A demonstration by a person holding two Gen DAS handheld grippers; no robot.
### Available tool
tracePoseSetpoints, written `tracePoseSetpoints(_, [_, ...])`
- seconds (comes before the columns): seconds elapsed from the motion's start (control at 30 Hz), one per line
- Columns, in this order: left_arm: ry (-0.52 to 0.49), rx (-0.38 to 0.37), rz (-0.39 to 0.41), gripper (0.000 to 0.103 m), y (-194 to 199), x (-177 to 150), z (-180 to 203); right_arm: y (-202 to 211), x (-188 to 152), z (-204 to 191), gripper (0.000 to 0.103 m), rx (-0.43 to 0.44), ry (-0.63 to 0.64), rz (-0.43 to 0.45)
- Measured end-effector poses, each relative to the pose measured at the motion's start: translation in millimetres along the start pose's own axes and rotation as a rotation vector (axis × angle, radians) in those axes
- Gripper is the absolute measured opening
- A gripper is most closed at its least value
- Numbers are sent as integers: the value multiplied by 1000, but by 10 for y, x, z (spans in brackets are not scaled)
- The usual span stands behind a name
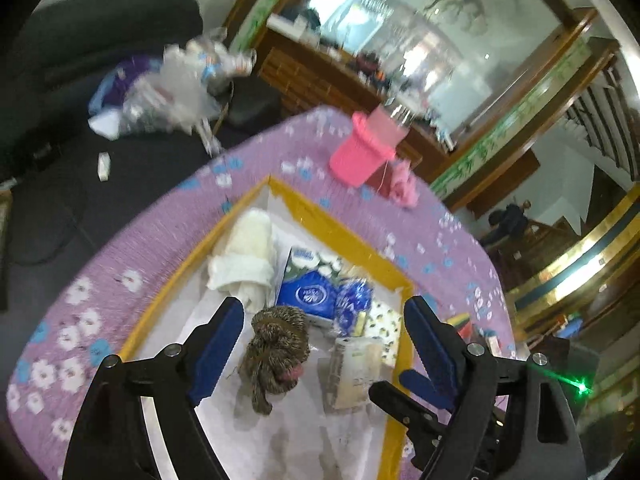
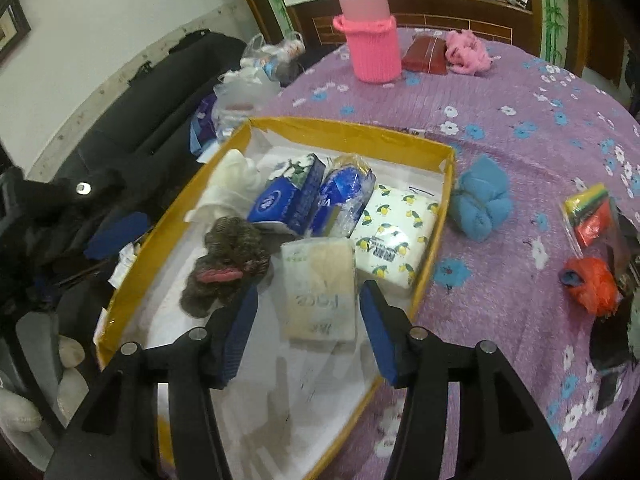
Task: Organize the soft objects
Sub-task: 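Move left tool to red plastic bag while right tool approaches white tissue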
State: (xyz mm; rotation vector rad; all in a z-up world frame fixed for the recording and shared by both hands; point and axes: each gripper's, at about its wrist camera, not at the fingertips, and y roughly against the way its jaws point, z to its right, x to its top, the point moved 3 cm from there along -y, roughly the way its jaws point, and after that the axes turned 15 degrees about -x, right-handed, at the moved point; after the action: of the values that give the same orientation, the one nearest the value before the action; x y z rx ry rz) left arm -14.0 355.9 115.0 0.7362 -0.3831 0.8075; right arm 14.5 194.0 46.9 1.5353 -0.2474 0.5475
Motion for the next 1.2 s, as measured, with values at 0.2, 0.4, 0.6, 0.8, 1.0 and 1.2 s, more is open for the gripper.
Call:
tracePoseSetpoints(0.2, [-148, 14, 157, 102, 424, -266, 517, 333, -198, 139, 52, 9, -38, 48])
tracePoseSetpoints(0.4, [-224, -29, 198, 103, 620, -600, 935, 627, -400, 430, 52, -11, -73, 93])
tracePoseSetpoints(0.6, [-255, -37, 134, 103, 533, -936, 1268, 957, -618, 970, 52, -24, -167, 150])
tracePoseSetpoints(0.8, [-298, -51, 4, 102, 181, -1250, 1542, 1192, -915, 1825, 52, -71, -326, 180])
tracePoseSetpoints(1.0, [-282, -47, -152, 102, -332, -1419, 1631, 1324, -1207, 2695, 52, -100, -545, 196])
tracePoseSetpoints(1.2, [-291, -11, -248, 102, -980, -1290, 1775, 1276, -1329, 3082, 52, -89, -642, 194])
